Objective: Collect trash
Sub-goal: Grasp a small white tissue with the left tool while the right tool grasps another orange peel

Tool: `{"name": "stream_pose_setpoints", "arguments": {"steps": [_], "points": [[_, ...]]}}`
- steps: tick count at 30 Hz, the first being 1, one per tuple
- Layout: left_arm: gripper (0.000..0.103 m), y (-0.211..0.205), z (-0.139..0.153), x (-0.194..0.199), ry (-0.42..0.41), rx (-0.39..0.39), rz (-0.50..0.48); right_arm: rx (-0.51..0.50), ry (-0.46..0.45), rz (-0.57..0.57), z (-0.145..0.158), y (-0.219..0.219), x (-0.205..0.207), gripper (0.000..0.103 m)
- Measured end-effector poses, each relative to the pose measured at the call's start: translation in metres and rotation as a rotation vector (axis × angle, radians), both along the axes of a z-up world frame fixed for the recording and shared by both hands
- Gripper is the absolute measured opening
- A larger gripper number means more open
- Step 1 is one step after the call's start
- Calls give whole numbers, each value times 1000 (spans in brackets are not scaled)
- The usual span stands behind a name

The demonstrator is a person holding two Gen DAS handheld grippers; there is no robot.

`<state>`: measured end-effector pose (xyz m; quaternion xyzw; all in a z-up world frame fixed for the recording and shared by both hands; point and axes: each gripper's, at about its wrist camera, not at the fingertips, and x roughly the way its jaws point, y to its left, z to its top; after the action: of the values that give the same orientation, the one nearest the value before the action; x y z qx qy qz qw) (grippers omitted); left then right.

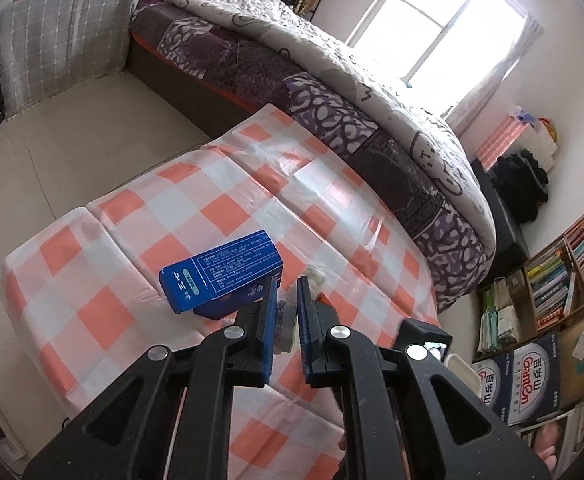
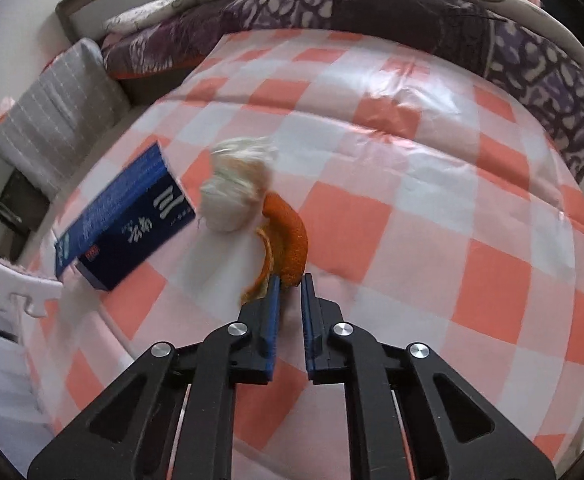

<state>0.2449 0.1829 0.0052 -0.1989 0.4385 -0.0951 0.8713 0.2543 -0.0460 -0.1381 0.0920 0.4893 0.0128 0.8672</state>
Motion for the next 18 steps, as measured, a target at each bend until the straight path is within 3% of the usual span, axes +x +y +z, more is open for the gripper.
{"name": "stream_pose_setpoints", "arguments": {"steps": [18], "points": [[10, -21, 9, 0, -25, -23, -19, 18, -101, -41, 54, -47, -28, 3]]}}
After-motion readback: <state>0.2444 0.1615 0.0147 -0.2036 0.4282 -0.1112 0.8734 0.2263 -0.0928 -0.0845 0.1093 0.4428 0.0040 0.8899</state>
